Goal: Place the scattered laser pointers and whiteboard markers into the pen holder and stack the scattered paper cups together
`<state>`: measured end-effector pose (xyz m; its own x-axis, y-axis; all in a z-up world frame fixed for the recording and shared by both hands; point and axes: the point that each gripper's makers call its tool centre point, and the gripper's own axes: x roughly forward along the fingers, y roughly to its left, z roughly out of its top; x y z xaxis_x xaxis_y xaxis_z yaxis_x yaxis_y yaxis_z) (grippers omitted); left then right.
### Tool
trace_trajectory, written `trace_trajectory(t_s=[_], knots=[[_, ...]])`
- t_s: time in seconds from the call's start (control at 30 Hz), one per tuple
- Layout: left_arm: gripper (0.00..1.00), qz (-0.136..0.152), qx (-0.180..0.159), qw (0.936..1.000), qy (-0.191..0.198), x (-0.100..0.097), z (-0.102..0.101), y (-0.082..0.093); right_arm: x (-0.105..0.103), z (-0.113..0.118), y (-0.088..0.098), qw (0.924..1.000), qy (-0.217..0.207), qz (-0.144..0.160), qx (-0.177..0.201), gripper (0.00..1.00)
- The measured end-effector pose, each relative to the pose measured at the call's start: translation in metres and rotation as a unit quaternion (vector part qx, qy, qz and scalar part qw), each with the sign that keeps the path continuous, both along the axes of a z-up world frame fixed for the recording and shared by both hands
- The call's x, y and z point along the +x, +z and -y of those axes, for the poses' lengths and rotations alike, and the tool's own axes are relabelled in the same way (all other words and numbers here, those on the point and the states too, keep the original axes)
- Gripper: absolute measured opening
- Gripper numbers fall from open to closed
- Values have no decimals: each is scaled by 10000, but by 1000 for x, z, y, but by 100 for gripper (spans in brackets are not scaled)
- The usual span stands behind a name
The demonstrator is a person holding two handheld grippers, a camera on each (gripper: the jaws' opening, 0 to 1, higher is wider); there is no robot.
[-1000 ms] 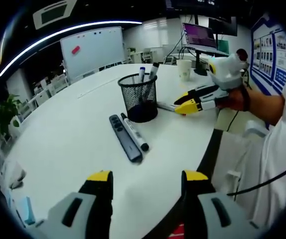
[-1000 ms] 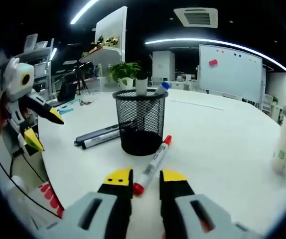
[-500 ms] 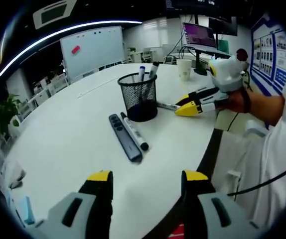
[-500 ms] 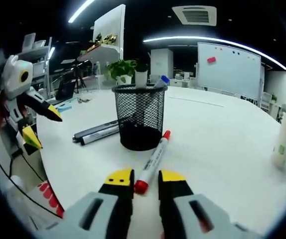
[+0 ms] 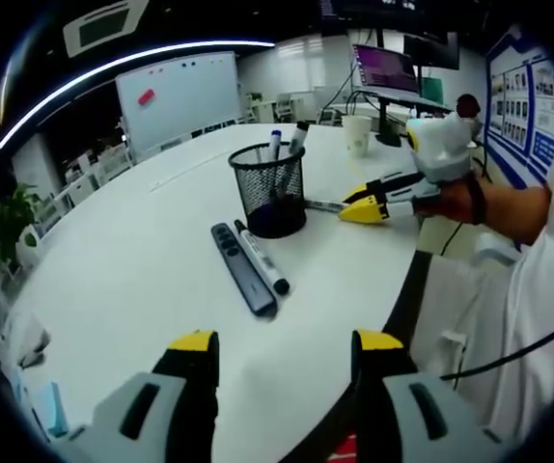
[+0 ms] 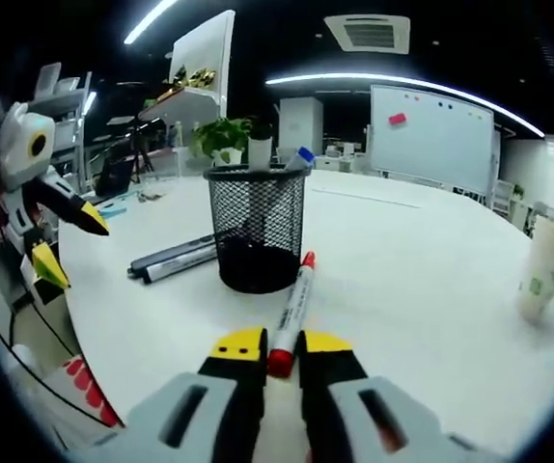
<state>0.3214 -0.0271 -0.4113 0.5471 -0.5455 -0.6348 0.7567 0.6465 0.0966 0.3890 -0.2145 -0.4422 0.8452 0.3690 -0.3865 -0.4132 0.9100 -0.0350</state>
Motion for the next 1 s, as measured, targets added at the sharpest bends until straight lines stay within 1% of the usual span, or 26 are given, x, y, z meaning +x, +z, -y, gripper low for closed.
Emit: trace_trajectory(t_s=[0.27, 0.73, 1.0], knots=[[55, -6, 6, 10000, -17, 0, 1, -1, -2, -3, 0, 9999, -55, 75, -68, 14], [55, 1, 15, 10000, -6, 0, 0, 0, 2, 3, 2, 9998, -162, 86, -79, 12], [55, 13, 7, 10000, -19, 0, 1, 1, 0, 3, 8, 9995, -153, 264, -129, 12]])
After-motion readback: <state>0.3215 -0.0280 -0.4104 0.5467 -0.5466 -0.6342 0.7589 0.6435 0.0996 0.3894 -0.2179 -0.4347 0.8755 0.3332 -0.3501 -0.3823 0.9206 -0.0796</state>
